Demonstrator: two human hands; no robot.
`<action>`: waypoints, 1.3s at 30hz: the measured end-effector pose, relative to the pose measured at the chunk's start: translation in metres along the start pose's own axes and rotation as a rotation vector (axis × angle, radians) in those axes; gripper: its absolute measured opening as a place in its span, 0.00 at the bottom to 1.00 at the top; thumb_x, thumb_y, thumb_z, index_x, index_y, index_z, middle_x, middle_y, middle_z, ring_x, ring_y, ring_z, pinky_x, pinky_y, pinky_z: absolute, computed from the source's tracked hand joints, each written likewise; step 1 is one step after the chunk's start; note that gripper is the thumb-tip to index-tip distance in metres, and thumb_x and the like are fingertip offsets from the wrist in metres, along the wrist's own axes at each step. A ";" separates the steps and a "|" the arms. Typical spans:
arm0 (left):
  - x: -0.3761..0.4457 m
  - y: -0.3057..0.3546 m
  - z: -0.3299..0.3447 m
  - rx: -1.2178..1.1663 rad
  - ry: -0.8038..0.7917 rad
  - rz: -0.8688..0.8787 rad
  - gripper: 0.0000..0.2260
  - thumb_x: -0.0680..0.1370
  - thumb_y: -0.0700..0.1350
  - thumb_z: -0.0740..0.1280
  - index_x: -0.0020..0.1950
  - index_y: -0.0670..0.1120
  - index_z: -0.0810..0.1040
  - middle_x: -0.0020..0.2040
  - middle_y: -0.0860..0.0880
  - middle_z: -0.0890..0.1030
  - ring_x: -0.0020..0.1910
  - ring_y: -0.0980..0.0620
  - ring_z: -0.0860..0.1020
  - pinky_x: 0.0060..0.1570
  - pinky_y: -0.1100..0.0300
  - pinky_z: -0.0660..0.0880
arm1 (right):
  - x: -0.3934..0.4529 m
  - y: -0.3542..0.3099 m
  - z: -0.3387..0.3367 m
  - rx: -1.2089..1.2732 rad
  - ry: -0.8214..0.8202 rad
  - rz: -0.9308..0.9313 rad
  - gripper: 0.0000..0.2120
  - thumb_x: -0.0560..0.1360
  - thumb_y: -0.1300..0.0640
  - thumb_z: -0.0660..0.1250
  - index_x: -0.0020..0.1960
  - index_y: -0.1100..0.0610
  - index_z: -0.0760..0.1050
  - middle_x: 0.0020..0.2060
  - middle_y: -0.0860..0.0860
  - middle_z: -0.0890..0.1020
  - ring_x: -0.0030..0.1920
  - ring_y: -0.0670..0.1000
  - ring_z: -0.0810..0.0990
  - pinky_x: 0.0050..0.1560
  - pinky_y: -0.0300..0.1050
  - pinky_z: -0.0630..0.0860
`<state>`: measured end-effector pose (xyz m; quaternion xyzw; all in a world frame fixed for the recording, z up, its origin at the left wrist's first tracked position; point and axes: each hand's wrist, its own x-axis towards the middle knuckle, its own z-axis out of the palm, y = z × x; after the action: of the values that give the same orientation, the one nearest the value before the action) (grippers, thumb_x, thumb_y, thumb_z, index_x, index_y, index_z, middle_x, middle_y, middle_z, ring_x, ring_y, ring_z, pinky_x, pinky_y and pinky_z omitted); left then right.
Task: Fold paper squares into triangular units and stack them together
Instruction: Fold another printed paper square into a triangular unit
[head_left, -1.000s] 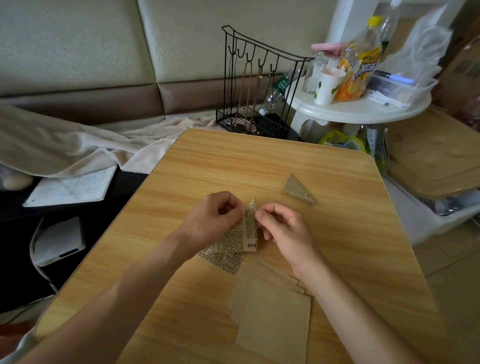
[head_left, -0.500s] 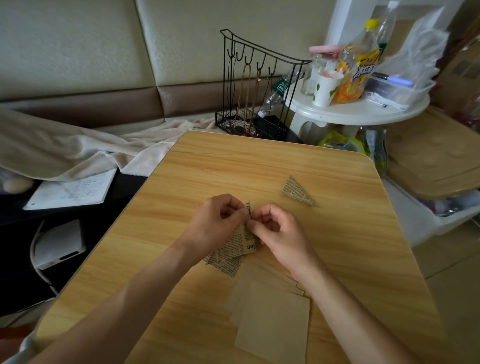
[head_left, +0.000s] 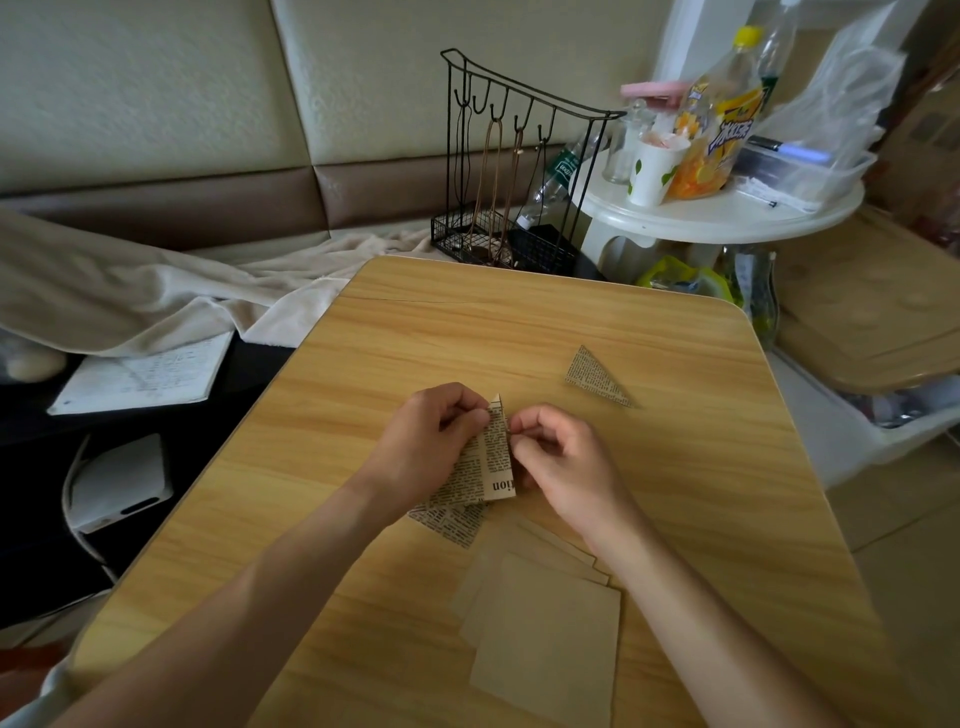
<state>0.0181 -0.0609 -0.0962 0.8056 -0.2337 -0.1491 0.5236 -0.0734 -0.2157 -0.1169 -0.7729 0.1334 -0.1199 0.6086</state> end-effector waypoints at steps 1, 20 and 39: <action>0.000 0.000 0.000 0.000 -0.001 0.003 0.07 0.82 0.43 0.69 0.46 0.52 0.83 0.39 0.53 0.85 0.36 0.59 0.80 0.39 0.59 0.76 | 0.000 0.000 0.000 -0.010 -0.002 0.001 0.10 0.77 0.63 0.68 0.46 0.49 0.82 0.41 0.51 0.86 0.40 0.49 0.82 0.42 0.53 0.79; -0.009 0.012 0.002 0.042 -0.141 0.039 0.18 0.72 0.61 0.77 0.54 0.52 0.78 0.41 0.56 0.80 0.39 0.57 0.78 0.39 0.61 0.75 | 0.002 0.004 0.002 0.005 0.030 -0.042 0.06 0.67 0.48 0.69 0.43 0.46 0.78 0.36 0.47 0.82 0.37 0.45 0.78 0.38 0.48 0.75; -0.012 0.020 0.001 0.111 -0.108 0.051 0.16 0.72 0.53 0.62 0.56 0.52 0.82 0.46 0.56 0.84 0.46 0.59 0.82 0.47 0.61 0.79 | 0.001 0.003 0.001 0.012 0.087 -0.072 0.07 0.82 0.52 0.69 0.45 0.50 0.80 0.31 0.39 0.77 0.34 0.42 0.74 0.38 0.40 0.70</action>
<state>0.0032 -0.0617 -0.0780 0.8178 -0.2901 -0.1657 0.4685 -0.0725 -0.2159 -0.1203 -0.7677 0.1313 -0.1759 0.6020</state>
